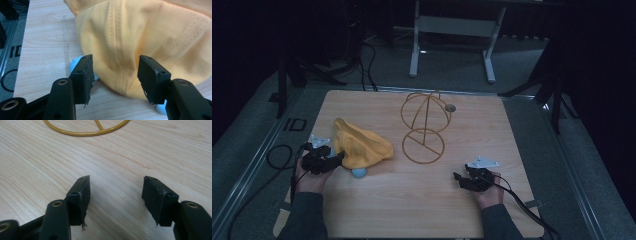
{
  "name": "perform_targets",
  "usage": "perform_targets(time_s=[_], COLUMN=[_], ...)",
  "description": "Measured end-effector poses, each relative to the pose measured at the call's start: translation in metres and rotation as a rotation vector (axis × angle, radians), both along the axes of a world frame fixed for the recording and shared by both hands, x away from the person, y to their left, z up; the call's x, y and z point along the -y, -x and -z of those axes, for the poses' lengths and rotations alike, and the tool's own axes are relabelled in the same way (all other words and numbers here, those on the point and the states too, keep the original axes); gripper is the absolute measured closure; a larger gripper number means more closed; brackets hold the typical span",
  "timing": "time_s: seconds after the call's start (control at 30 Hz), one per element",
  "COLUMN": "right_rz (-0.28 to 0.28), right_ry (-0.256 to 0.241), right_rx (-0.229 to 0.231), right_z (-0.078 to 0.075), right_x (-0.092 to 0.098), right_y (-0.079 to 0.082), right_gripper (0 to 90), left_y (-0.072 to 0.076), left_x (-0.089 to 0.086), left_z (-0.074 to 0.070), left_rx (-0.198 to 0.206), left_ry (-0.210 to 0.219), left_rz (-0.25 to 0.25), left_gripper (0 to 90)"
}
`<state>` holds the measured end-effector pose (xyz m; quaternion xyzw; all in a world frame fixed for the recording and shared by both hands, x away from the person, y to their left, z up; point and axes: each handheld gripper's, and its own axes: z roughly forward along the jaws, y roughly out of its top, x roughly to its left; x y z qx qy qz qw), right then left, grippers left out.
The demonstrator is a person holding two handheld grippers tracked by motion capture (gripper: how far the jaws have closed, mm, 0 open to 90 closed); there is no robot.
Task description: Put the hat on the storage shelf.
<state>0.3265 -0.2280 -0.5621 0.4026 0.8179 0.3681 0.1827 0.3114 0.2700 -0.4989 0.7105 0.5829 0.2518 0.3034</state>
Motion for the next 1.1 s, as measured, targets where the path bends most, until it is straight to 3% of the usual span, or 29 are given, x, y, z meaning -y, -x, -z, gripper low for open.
perform_targets(time_s=[0.3, 0.7, 0.97, 1.1], right_rz=[-0.007, -0.015, -0.017, -0.018], right_ry=[0.001, 0.001, 0.002, 0.002], right_rx=[-0.002, -0.005, -0.004, -0.004], right_z=[0.0, 0.0, 0.0, 0.0], right_x=[0.0, 0.0, 0.0, 0.0], right_y=[0.0, 0.0, 0.0, 0.0], right_gripper=[37.7, 36.1, 35.7, 35.6], left_y=[0.002, -0.005, -0.006, -0.011], left_x=[-0.003, -0.033, -0.042, -0.043], left_z=[0.002, 0.011, 0.022, 0.024], left_rx=[0.007, -0.022, -0.053, -0.046], left_ry=[-0.017, -0.047, -0.071, -0.071], left_rz=[0.006, -0.084, -0.09, -0.098], left_gripper=[49.8, 54.5, 53.3, 53.1])
